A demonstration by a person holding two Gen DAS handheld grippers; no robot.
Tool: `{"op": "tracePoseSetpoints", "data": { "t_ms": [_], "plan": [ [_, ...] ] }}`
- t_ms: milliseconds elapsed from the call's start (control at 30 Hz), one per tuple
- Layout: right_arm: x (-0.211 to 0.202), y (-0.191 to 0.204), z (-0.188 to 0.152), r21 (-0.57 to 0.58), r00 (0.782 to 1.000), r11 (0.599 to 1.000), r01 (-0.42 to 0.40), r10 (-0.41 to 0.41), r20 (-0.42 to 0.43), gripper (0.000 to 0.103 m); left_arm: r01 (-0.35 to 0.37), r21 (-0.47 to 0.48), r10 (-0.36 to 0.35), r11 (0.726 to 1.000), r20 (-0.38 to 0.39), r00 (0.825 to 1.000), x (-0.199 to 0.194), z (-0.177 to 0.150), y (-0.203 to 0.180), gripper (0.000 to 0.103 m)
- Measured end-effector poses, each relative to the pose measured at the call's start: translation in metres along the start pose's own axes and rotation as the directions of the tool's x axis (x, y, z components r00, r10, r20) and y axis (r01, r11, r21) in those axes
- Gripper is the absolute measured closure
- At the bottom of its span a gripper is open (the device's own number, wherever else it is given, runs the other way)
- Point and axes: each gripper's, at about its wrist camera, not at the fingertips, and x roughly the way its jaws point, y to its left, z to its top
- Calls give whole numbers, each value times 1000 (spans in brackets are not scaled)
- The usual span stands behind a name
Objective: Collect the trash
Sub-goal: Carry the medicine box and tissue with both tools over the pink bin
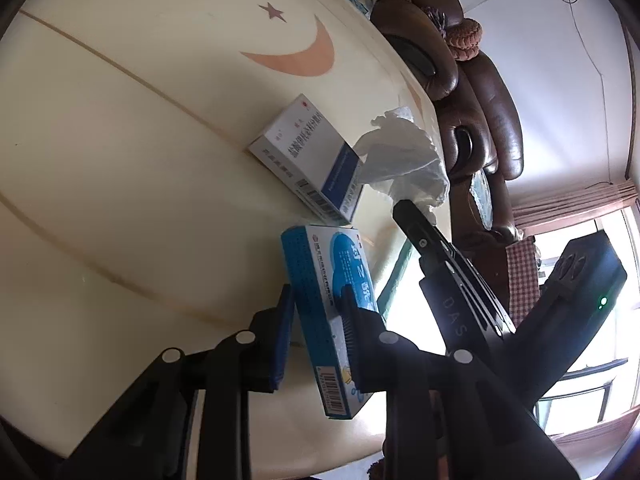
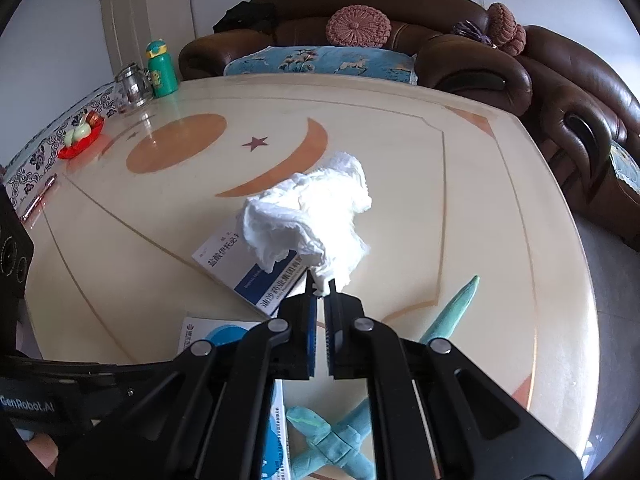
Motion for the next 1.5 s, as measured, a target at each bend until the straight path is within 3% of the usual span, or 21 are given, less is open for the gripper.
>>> {"op": "tracePoseSetpoints", "data": {
  "t_ms": [300,500,567,667,800,900,1267,1500],
  "plan": [
    [-23,-12,0,8,999,1000,17,-17,31,98,-15,53,15,999,-3,1000,-4,0,-15,83],
    [-35,-13,-1,14,998,999,33,-34,43,98,1,120,2,993,-19,1000,-3,-5,-32,83],
    [-38,-14,-2,17,998,999,36,-37,46,98,-19,169,27,985,-47,999,4,-10,-46,83],
    [-43,-19,-4,35,998,999,39,-41,56,98,22,188,-5,982,-91,996,7,-15,-55,84],
    [-54,-27,-7,48,997,998,46,-48,60,98,28,212,-12,977,-77,997,-2,-19,-63,84],
    [-75,-21,-12,9,992,995,94,-95,83,98,15,229,0,973,-65,998,-11,-22,-65,84],
    [-157,32,-45,-65,992,994,85,-78,100,98,-102,341,102,935,17,995,-63,-53,-57,84],
    [-192,67,-76,-64,994,994,88,-84,69,98,-169,416,170,893,36,985,-95,-90,-41,84]
  ]
}}
